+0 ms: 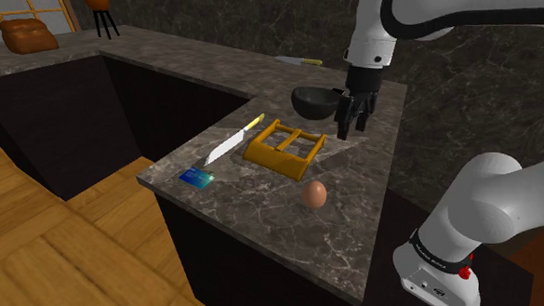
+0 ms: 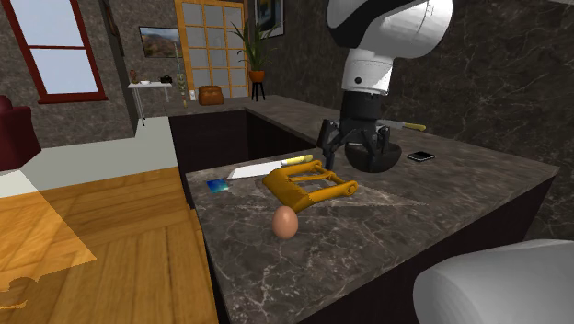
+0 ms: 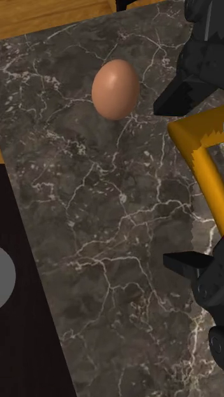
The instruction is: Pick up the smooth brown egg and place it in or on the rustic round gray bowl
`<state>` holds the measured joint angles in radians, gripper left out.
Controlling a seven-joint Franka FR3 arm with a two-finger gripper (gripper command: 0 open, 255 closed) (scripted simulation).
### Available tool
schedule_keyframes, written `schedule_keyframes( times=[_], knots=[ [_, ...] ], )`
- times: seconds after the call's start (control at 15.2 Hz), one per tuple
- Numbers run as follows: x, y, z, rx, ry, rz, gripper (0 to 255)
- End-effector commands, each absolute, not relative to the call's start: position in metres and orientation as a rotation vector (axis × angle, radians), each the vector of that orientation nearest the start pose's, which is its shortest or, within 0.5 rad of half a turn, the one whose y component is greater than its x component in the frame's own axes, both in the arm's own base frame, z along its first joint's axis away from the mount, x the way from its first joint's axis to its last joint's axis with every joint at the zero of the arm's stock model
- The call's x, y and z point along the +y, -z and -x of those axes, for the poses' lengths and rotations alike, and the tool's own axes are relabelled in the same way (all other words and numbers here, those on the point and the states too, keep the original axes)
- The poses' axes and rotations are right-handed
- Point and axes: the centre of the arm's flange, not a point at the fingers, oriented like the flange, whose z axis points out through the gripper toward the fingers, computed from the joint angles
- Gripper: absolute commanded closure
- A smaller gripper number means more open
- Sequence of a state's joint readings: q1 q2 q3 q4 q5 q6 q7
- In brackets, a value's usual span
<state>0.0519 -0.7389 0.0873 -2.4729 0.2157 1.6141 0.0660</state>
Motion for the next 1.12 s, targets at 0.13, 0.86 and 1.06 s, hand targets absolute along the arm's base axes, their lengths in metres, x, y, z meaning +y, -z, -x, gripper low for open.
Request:
schedule_keyframes(
  times=[0.13, 0.86, 1.06],
  knots=[
    [0.113, -0.499, -0.311, 0.006, -0.238, 2.951, 0],
    [0.191, -0.439, -0.307, 0.072, -0.298, 2.885, 0],
    [0.195, -0.424, -0.304, 0.072, -0.298, 2.885, 0]
  ],
)
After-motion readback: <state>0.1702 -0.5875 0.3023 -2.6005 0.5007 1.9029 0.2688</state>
